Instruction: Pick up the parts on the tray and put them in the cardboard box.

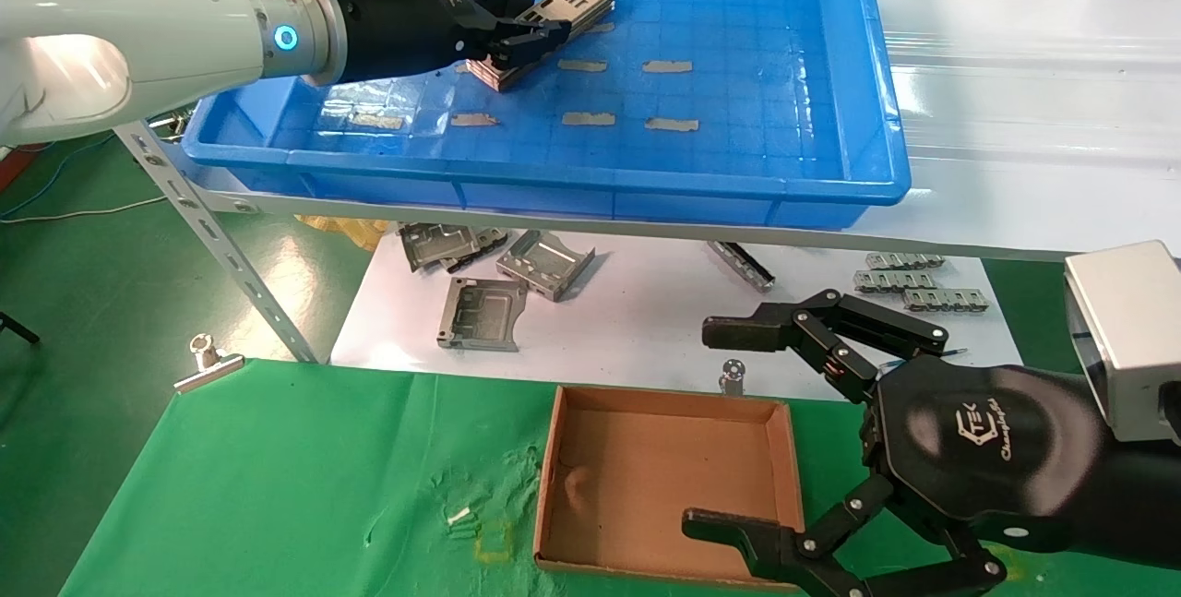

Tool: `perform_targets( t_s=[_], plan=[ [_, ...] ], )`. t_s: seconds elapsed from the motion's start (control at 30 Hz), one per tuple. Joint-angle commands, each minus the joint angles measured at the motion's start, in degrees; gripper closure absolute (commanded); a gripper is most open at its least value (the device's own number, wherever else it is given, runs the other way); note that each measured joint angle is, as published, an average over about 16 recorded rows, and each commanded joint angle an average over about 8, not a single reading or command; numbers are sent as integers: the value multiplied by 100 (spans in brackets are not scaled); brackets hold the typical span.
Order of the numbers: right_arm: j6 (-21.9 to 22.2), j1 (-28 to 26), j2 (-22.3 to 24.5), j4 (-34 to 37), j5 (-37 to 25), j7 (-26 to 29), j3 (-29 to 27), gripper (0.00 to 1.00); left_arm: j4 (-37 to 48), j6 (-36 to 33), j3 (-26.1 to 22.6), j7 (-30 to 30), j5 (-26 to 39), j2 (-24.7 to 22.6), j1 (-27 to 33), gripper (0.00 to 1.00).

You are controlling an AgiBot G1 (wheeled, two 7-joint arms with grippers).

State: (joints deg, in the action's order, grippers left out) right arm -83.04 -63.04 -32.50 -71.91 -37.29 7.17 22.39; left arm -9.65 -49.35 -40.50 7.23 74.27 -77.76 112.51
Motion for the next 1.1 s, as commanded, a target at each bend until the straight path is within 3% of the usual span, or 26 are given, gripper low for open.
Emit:
perform_targets(
  t_s=[0.03, 0.07, 0.23, 0.33, 0.7, 0.77, 0.97, 1.0, 1.1],
  plan=[
    [0, 0, 0, 0, 0, 0, 0, 0, -7, 19, -29, -6, -21, 1, 4, 90],
    [0, 0, 0, 0, 0, 0, 0, 0, -8, 20, -44, -7, -30, 2, 6, 84],
    [0, 0, 0, 0, 0, 0, 0, 0, -3, 4, -117, -5, -74, 5, 16, 24],
    [0, 0, 0, 0, 0, 0, 0, 0, 2, -9, -158, 0, -103, 6, 22, 1],
    [0, 0, 0, 0, 0, 0, 1, 0, 29, 9, -273, -12, -221, 12, 66, 0],
    [0, 0, 0, 0, 0, 0, 1, 0, 32, 14, -290, -18, -244, 13, 69, 18],
    [0, 0, 0, 0, 0, 0, 1, 0, 36, -1, -344, -28, -314, 14, 65, 93],
    [0, 0, 0, 0, 0, 0, 1, 0, 35, -6, -353, -27, -326, 13, 63, 99],
    [0, 0, 0, 0, 1, 0, 1, 0, 30, -16, -381, -24, -360, 13, 56, 100]
  ],
)
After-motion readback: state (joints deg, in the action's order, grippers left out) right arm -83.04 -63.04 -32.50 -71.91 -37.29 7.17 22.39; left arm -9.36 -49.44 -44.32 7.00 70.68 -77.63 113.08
